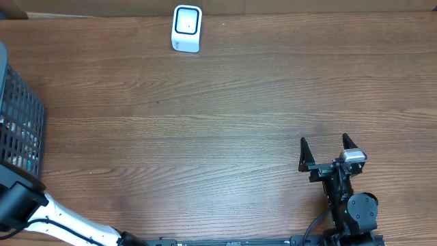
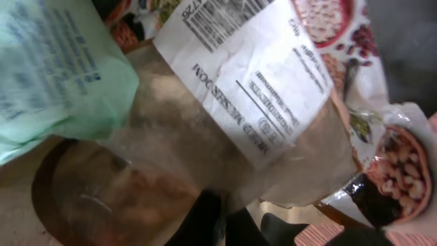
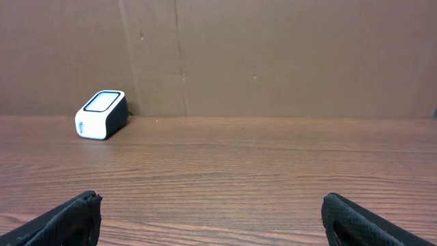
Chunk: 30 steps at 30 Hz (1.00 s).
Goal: Scan the item barcode
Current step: 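Grasp the green wrapped packet in the basket with the left gripper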
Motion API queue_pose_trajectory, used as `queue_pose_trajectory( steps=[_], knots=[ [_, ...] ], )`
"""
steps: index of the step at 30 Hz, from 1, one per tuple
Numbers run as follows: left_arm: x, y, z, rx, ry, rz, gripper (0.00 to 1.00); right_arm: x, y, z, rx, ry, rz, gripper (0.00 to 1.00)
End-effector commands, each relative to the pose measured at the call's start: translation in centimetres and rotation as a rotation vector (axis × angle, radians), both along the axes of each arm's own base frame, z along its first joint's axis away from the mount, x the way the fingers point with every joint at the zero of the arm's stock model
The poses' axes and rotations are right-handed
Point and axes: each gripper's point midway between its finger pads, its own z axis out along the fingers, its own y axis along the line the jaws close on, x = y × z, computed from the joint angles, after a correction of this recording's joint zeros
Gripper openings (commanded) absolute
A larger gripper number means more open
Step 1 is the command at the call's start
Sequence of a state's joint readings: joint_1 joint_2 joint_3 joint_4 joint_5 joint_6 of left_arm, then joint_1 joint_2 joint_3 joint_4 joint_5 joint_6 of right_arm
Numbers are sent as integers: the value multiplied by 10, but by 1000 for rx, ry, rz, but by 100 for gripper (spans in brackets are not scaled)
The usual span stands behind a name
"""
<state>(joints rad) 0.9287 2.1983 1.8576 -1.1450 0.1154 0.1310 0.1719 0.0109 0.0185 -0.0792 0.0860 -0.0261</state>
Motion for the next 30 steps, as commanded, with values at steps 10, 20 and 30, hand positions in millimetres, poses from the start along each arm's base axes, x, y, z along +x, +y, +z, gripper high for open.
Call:
queue_pose_trajectory(
  steps=[10,20,30],
  knots=[
    [2,33,55,154,2,126,29,0,1,-2,-5,-2,4,100],
    [3,56,58,254,1,153,100,0,1,-2,-5,-2,4,100],
    [-6,80,9,324,10,268,96,0,1,-2,-5,-2,4,100]
  ],
)
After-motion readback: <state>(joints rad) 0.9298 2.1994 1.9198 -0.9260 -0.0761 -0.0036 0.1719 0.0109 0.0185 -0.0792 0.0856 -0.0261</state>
